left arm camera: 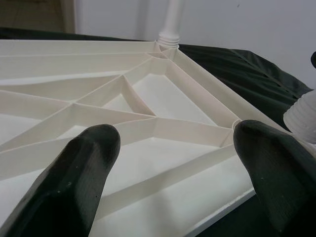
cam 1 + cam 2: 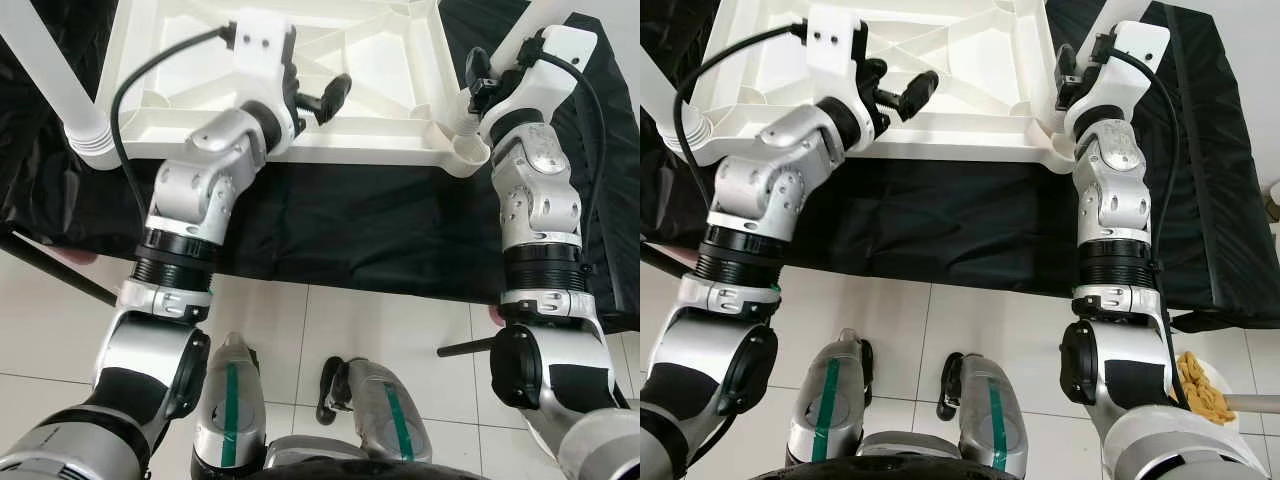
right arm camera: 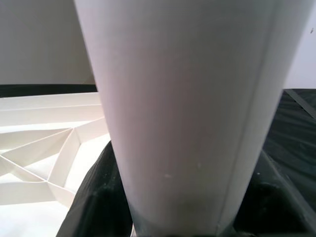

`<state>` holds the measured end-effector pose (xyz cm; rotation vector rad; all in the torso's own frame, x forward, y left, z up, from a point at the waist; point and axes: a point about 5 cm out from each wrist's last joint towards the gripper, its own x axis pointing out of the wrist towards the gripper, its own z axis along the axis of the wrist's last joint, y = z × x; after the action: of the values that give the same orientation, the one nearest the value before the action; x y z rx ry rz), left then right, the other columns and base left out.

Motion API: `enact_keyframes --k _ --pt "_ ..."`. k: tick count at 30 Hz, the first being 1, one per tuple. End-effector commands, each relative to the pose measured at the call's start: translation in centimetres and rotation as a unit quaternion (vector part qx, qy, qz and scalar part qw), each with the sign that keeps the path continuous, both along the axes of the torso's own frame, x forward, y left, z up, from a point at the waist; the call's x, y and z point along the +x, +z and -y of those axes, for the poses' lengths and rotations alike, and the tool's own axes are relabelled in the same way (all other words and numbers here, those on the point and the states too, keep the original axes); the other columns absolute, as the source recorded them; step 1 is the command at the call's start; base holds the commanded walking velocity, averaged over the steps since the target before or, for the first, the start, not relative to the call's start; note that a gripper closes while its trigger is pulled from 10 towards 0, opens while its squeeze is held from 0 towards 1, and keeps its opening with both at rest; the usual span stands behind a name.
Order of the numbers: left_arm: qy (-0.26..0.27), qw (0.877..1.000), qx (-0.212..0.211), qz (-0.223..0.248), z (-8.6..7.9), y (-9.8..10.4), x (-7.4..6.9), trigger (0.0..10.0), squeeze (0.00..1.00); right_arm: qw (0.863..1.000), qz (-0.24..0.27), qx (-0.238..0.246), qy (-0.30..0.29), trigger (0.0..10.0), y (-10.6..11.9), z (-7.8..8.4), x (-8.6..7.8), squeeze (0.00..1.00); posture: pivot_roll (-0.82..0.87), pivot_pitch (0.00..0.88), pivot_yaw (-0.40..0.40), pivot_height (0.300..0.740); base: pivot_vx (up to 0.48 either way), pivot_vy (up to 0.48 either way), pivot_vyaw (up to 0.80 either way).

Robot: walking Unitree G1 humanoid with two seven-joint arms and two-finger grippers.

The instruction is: Building children table

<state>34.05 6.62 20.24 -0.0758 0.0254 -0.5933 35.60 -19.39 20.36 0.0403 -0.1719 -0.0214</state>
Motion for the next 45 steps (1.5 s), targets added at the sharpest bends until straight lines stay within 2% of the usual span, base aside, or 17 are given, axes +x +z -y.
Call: enact_keyframes --k 1,6,11,12,13,17,25,35,39,45 --pt "0.002 1.0 0.011 0.005 0.4 -0.5 -0.1 10.0 0.0 1.0 0.012 0.005 -0.01 10.0 0.3 0.7 -0.3 0.0 0.08 0.008 -0.075 0.74 0.0 0.0 0.0" --pt "0.008 0.997 0.042 0.065 0.2 -0.8 -0.5 10.0 0.0 1.0 0.007 -0.009 -0.008 10.0 -0.5 0.4 -0.6 0.0 0.07 0.02 -0.066 0.74 0.0 0.0 0.0" --pt "-0.011 0.994 0.068 0.079 0.4 -1.8 -1.2 10.0 0.0 1.0 0.008 -0.017 -0.01 10.0 -0.6 0.6 -0.8 0.0 0.05 0.027 -0.056 0.74 0.0 0.0 0.0" --pt "-0.032 0.993 0.079 0.078 0.7 -2.4 -1.9 10.0 0.0 1.0 0.008 -0.021 -0.014 10.0 -0.6 1.0 -0.9 0.0 0.05 0.028 -0.049 0.74 0.0 0.0 0.0" --pt "-0.032 0.993 0.079 0.078 0.7 -2.4 -1.9 10.0 0.0 1.0 0.008 -0.021 -0.014 10.0 -0.6 1.0 -0.9 0.0 0.05 0.028 -0.049 0.74 0.0 0.0 0.0" --pt "-0.126 0.984 0.094 0.086 2.0 -3.2 -4.3 10.0 0.0 0.998 0.001 -0.044 -0.037 10.0 -0.6 2.6 -1.2 0.0 0.04 0.03 -0.042 0.74 0.0 0.0 0.0" --pt "-0.155 0.979 0.1 0.089 2.3 -3.6 -4.9 10.0 0.0 0.998 -0.017 -0.062 -0.028 10.0 -0.9 2.9 -1.2 0.0 0.04 0.024 -0.036 0.74 0.0 0.0 0.0" --pt "-0.163 0.976 0.106 0.094 2.5 -3.4 -5.3 10.0 0.0 0.997 -0.027 -0.076 -0.014 10.0 -1.5 2.4 -1.0 0.0 0.05 0.019 -0.029 0.74 0.0 0.0 0.0" --pt "-0.184 0.972 0.104 0.1 2.9 -2.9 -6.0 10.0 0.0 0.997 -0.026 -0.073 0.006 10.0 -1.9 1.7 -0.3 0.0 0.06 0.026 -0.032 0.74 0.0 0.0 0.0" --pt "-0.193 0.97 0.105 0.103 3.1 -2.7 -6.4 10.0 0.0 0.997 -0.03 -0.073 0.008 10.0 -2.0 1.6 0.2 0.0 0.07 0.032 -0.038 0.74 0.0 0.0 0.0"
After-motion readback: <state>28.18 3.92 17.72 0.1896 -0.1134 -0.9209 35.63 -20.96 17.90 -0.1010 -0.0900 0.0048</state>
